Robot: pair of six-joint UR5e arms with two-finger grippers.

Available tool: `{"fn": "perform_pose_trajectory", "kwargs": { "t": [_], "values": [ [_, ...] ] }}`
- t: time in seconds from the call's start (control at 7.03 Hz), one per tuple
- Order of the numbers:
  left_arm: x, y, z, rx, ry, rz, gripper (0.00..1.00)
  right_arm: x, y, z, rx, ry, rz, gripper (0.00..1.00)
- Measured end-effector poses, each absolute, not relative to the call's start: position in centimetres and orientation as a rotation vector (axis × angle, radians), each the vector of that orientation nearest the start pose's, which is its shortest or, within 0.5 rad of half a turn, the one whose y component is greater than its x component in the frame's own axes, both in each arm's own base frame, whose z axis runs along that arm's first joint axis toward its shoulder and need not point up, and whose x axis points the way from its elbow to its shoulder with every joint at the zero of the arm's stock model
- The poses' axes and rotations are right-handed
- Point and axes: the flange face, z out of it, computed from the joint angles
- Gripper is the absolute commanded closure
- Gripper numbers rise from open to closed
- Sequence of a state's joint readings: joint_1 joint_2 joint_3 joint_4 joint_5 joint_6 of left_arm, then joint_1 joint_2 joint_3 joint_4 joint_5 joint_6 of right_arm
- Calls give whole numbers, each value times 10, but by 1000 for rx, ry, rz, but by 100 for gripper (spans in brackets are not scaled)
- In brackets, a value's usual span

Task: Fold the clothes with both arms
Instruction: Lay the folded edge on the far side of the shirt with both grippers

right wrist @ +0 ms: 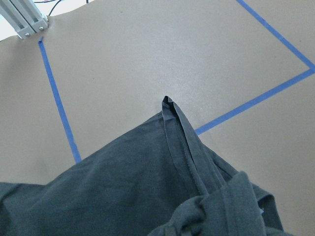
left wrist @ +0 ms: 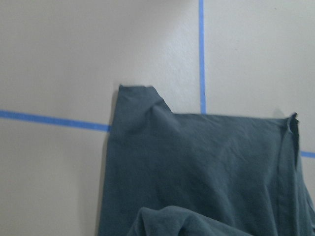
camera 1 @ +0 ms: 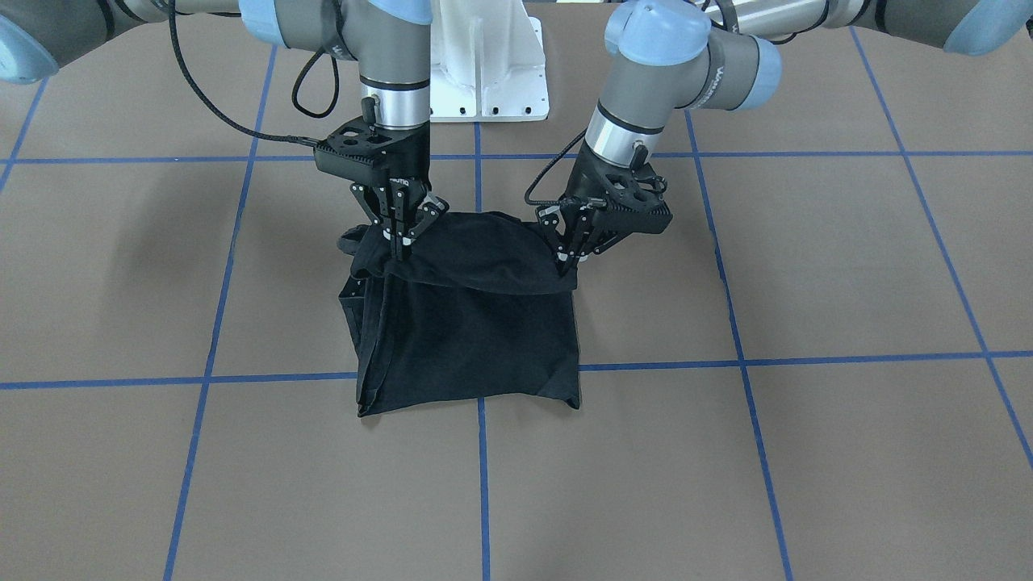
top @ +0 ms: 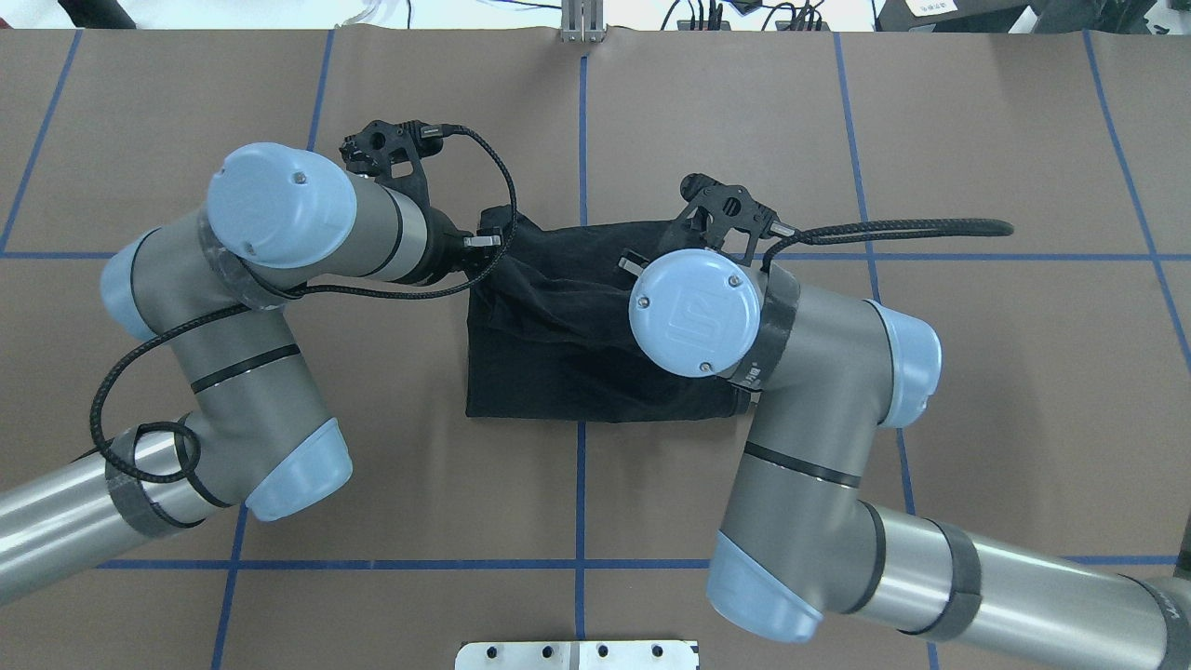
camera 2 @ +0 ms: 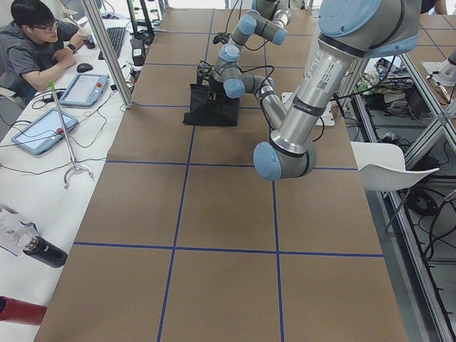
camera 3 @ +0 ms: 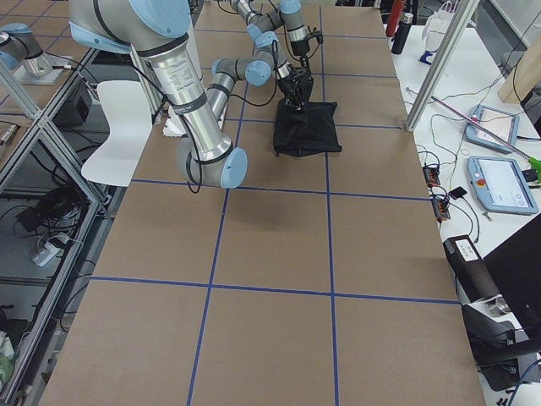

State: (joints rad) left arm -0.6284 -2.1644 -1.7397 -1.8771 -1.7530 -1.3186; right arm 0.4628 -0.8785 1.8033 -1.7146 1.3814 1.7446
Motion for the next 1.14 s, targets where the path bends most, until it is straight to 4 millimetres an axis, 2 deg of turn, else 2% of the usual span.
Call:
{"fn": "perform_pose_trajectory", "kwargs": {
  "t": [0.28, 0.43, 0.71, 0.85, 1.0, 1.14],
  "values": [
    [476, -507, 220, 318, 1006, -252, 100, -541, -479, 189, 311, -758, 689, 100],
    [485, -517, 232, 324, 996, -258, 100, -548, -496, 199, 320, -753, 687, 100],
    [505, -535, 253, 329, 976, -262, 100, -555, -512, 213, 327, -725, 681, 100],
    [510, -539, 260, 337, 974, -251, 31, -556, -516, 218, 329, -716, 678, 75],
    [511, -541, 262, 351, 977, -236, 0, -555, -519, 218, 326, -725, 662, 1],
    [505, -543, 257, 386, 987, -196, 0, -551, -523, 214, 317, -744, 620, 0]
  ]
}}
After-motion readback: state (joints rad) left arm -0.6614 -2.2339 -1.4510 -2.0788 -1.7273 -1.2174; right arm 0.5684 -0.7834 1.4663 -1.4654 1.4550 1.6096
